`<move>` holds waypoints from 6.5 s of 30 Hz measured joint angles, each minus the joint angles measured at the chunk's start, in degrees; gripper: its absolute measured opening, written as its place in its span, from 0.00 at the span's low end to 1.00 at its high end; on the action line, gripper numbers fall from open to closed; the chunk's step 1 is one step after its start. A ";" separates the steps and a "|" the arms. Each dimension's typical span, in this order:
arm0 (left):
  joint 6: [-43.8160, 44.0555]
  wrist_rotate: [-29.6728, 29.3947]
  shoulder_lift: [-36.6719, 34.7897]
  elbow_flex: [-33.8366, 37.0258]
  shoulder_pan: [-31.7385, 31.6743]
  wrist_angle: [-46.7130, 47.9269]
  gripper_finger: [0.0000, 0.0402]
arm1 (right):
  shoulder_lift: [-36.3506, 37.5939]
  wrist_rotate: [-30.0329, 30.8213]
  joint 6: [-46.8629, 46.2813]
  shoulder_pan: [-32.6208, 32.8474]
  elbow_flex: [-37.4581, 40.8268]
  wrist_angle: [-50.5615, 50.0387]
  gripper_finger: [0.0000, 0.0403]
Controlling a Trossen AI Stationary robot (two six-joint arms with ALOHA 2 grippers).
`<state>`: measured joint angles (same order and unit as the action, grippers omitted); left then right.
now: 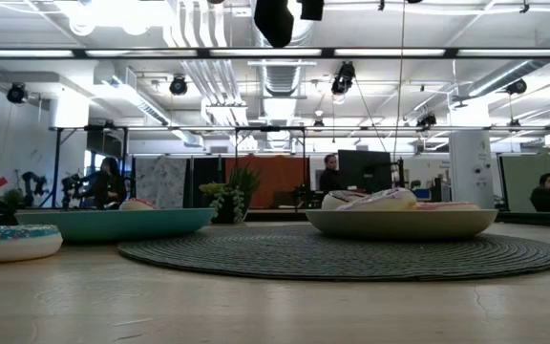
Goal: Pick & Place donuts
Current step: Put the white doughnut on the green plate
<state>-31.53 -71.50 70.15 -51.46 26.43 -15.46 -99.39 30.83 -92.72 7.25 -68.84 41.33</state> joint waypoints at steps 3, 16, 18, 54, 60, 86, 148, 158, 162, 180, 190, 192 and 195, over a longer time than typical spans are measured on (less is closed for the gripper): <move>-0.38 -0.02 0.00 0.00 -0.96 -0.02 0.39 | -0.02 0.00 -0.17 -0.02 -0.04 0.03 0.03; -2.72 0.48 0.01 -0.82 -2.86 -0.07 0.26 | 0.00 0.04 -1.36 -0.04 0.31 -0.73 0.03; -2.69 0.48 0.02 -0.81 -2.88 -0.07 0.19 | 0.00 0.07 -1.34 -0.08 0.31 -0.93 0.03; 76.25 13.90 -1.07 5.96 5.87 65.02 0.01 | 18.44 -1.11 24.46 -2.55 1.14 -40.41 0.50; 85.30 21.67 -1.07 13.38 6.63 61.91 0.01 | 19.52 -0.72 25.26 -2.93 1.57 -42.02 0.50; 93.09 31.37 -1.03 25.61 5.45 43.52 0.24 | 18.53 -3.93 25.24 -5.57 2.23 -42.02 0.50; 67.48 31.38 4.16 25.62 3.26 39.22 0.23 | 18.51 -3.85 25.24 -5.95 2.62 -44.19 0.50; 67.58 31.34 6.93 26.42 1.60 38.54 0.22 | 18.51 -3.85 25.24 -6.03 2.64 -44.16 0.50; 67.56 31.45 6.77 25.71 1.03 38.96 0.22 | 18.51 -3.85 25.22 -6.03 2.64 -44.14 0.50; 68.86 32.10 6.45 24.40 0.09 45.25 0.12 | 18.51 -3.87 25.70 -6.21 2.64 -44.30 0.50; 69.72 30.50 6.40 23.62 -0.12 45.08 0.21 | 18.51 -3.87 25.87 -6.21 2.64 -44.49 0.50; 69.72 30.57 6.38 23.56 -0.12 45.05 0.24 | 18.51 -3.87 25.87 -6.21 2.64 -44.51 0.50; 69.72 31.03 6.38 23.56 -0.12 45.24 0.26 | 18.51 -3.87 25.87 -6.33 2.64 -44.54 0.50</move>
<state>38.20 -40.48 76.53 -27.90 26.30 29.78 -80.88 26.96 -66.85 0.92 -66.19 -3.20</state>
